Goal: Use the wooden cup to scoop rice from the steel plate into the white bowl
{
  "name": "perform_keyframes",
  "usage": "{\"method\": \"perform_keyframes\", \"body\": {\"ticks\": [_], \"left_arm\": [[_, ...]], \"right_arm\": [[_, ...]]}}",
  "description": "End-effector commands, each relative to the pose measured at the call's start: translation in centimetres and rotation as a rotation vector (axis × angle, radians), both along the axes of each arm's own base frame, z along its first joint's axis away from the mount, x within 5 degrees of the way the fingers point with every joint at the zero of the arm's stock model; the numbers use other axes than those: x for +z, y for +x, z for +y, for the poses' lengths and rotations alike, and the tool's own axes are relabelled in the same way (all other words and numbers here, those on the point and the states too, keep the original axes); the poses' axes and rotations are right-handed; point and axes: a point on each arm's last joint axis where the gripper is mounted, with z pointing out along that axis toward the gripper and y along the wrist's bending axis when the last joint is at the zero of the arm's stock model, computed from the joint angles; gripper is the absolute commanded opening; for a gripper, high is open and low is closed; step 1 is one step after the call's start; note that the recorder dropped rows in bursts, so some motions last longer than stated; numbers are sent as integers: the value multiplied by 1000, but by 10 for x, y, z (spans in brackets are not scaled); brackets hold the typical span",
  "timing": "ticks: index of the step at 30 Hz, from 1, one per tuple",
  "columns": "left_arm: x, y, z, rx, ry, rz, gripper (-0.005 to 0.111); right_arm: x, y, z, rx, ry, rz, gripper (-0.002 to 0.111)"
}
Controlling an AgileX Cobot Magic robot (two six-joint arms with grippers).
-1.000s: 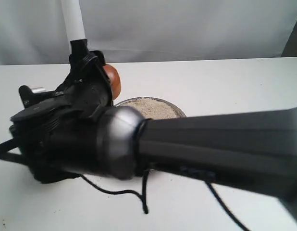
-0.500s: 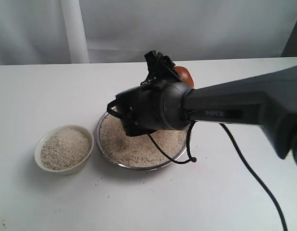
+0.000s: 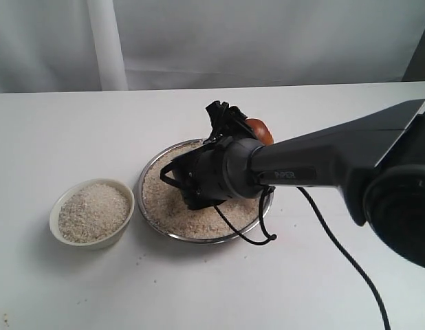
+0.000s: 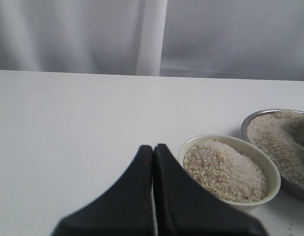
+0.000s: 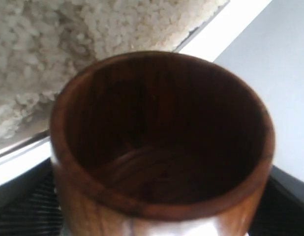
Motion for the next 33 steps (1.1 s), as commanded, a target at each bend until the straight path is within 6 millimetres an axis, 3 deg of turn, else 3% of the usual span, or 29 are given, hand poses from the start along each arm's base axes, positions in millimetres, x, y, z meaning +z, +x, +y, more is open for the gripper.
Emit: {"method": "perform_keyframes", "body": {"ticks": [1, 15, 33], "left_arm": [[1, 0, 0, -4, -11, -9, 0], [1, 0, 0, -4, -11, -9, 0], [1, 0, 0, -4, -11, -9, 0]], "right_arm": [[-2, 3, 0, 17, -22, -7, 0], [-9, 0, 4, 25, 16, 34, 0], [-13, -28, 33, 63, 185, 156, 0]]}}
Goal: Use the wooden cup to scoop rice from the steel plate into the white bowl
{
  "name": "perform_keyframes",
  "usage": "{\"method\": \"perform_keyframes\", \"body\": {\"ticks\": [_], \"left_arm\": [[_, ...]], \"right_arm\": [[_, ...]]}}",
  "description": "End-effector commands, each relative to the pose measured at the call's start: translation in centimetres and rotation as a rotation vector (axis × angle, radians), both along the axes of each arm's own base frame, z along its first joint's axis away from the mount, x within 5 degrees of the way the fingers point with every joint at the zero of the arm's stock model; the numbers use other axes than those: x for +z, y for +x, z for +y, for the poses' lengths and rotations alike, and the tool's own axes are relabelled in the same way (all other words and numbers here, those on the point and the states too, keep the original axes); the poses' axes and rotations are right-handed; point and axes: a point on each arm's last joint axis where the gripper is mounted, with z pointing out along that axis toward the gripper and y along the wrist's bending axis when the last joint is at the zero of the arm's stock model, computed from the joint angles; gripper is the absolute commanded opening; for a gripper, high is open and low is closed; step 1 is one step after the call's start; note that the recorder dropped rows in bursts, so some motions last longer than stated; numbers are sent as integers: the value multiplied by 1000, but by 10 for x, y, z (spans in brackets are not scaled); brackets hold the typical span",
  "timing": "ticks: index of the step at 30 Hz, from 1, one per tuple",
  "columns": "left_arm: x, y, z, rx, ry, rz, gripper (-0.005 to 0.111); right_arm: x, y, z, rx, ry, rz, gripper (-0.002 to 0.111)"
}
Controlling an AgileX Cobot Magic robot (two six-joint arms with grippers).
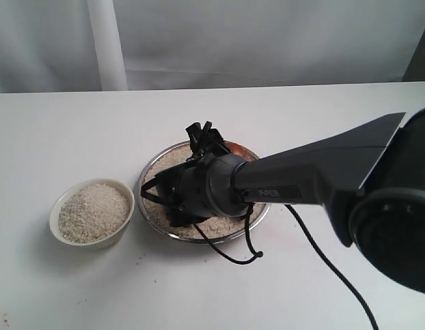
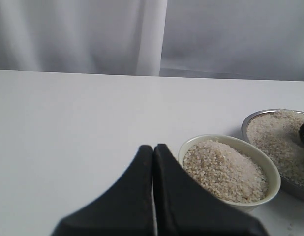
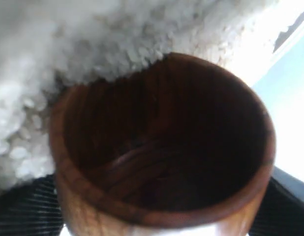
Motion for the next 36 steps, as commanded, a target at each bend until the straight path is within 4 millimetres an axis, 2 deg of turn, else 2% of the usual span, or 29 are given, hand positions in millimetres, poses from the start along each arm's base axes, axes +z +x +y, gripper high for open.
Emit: {"method": "perform_keyframes", "body": {"ticks": [1, 6, 31, 36], "left_arm": [[1, 0, 0, -4, -9, -9, 0], [1, 0, 0, -4, -9, -9, 0], [1, 0, 0, -4, -9, -9, 0], [1, 0, 0, -4, -7, -9, 0]], "right_arm": [[5, -6, 6, -15, 112, 61, 0], [12, -8, 7, -32, 153, 70, 0], [4, -14, 18, -44, 337, 166, 0], [9, -14, 21, -49, 402, 159, 0]]}}
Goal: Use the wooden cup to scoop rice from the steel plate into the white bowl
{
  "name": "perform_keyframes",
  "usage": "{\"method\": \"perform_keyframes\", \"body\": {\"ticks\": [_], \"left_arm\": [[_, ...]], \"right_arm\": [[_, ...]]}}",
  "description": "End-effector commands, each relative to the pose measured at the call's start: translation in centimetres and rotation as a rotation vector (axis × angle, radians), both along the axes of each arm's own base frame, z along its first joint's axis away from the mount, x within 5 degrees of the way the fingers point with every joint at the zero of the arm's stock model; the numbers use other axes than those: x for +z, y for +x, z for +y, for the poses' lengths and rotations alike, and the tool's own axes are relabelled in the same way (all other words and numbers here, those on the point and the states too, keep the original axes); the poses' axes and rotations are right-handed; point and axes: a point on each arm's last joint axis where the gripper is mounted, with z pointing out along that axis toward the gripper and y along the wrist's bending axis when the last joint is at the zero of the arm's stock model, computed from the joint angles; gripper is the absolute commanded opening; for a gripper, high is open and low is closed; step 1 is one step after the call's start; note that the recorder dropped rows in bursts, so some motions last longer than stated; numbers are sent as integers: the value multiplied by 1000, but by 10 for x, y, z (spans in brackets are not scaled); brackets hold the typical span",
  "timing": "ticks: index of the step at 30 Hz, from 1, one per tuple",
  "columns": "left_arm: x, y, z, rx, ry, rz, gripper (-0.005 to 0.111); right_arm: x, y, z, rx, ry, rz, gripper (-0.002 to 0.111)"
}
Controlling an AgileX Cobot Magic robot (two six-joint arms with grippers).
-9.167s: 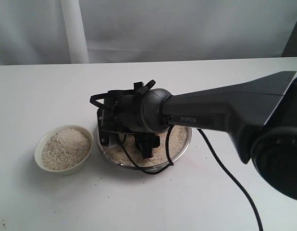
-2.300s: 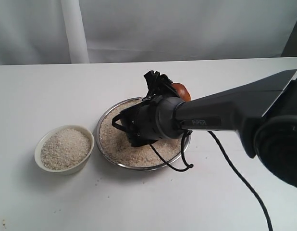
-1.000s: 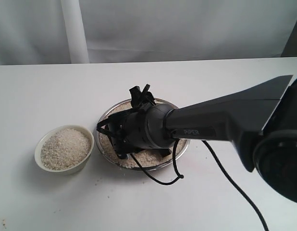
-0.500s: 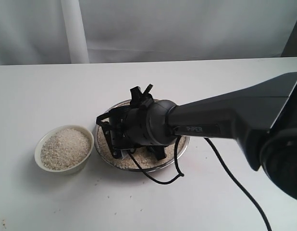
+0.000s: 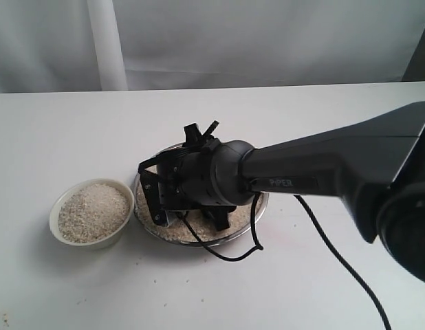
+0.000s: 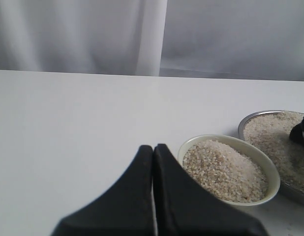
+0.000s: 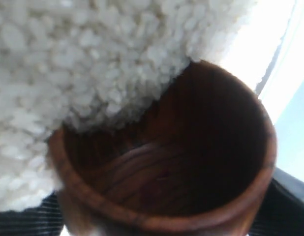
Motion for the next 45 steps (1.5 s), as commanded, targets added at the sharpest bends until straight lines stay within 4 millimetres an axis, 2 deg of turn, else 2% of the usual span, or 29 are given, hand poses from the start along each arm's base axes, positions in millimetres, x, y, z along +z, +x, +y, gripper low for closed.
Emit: {"method": "perform_keyframes", "body": {"ticks": [1, 13, 35, 45], "left_arm": [[1, 0, 0, -4, -7, -9, 0], [1, 0, 0, -4, -9, -9, 0], [1, 0, 0, -4, -10, -9, 0], [1, 0, 0, -4, -8, -9, 0]], "right_arm": [[1, -3, 9, -6, 141, 26, 0], [9, -1, 9, -79, 247, 9, 0], [14, 9, 1, -458, 618, -24, 0], [51, -5, -19, -400, 650, -91, 0]]}}
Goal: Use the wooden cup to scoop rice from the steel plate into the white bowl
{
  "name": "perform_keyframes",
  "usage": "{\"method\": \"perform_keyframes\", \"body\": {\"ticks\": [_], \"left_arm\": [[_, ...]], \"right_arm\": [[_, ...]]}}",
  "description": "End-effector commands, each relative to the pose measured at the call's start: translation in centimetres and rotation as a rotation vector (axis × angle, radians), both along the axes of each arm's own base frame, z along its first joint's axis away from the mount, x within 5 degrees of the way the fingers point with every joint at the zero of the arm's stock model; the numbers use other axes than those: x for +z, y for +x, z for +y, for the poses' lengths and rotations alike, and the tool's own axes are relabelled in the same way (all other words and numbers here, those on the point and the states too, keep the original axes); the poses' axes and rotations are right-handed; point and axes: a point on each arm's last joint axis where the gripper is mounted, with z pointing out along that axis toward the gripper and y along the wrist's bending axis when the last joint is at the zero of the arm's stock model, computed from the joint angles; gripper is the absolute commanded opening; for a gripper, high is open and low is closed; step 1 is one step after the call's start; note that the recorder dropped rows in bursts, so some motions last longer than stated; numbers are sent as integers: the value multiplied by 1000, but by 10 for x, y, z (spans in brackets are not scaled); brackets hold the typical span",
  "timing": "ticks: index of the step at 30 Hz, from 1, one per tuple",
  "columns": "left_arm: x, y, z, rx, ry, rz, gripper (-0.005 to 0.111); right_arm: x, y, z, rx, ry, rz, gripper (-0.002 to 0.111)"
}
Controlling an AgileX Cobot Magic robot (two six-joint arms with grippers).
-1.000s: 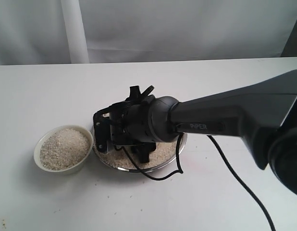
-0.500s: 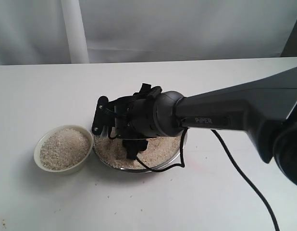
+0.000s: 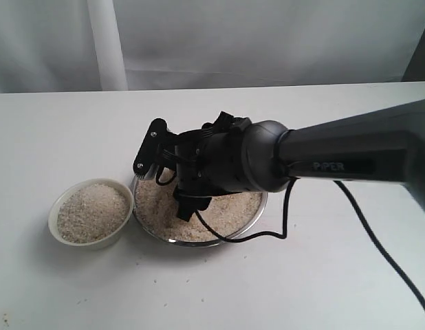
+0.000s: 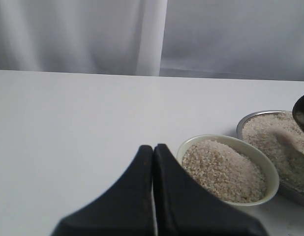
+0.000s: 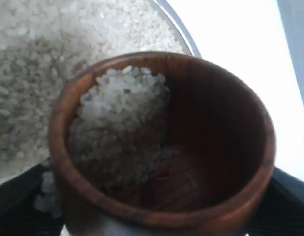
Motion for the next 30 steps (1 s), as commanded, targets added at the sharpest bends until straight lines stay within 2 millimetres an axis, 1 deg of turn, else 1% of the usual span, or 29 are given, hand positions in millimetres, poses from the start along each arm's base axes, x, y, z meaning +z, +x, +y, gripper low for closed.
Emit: {"method": "perform_keyframes", "body": {"ticks": [1, 9, 13, 14, 16, 20, 23, 25, 27, 28, 29, 30], "left_arm": [[1, 0, 0, -4, -8, -9, 0], [1, 0, 0, -4, -10, -9, 0], [1, 0, 0, -4, -10, -9, 0], [1, 0, 0, -4, -10, -9, 0], [1, 0, 0, -4, -10, -9, 0], [1, 0, 0, -4, -10, -9, 0], [1, 0, 0, -4, -10, -9, 0], [1, 0, 0, -4, -10, -9, 0], [1, 0, 0, -4, -10, -9, 0], [1, 0, 0, -4, -10, -9, 0], [1, 0, 0, -4, -10, -9, 0], [1, 0, 0, -4, -10, -9, 0]], "right_arm": [[13, -1, -10, 12, 4, -49, 0], [17, -4, -8, 29, -26, -69, 0], [26, -12, 0, 103, -65, -95, 0], [32, -13, 1, 114, -77, -110, 0], [40, -15, 10, 150, -95, -134, 0], [60, -23, 33, 258, -124, -193, 0], [72, -32, 52, 352, -159, -269, 0], [81, -33, 62, 374, -192, -323, 0], [85, -34, 73, 387, -221, -360, 0], [84, -33, 82, 399, -249, -378, 0], [83, -35, 88, 413, -267, -385, 0], [75, -38, 98, 453, -313, -391, 0]]}}
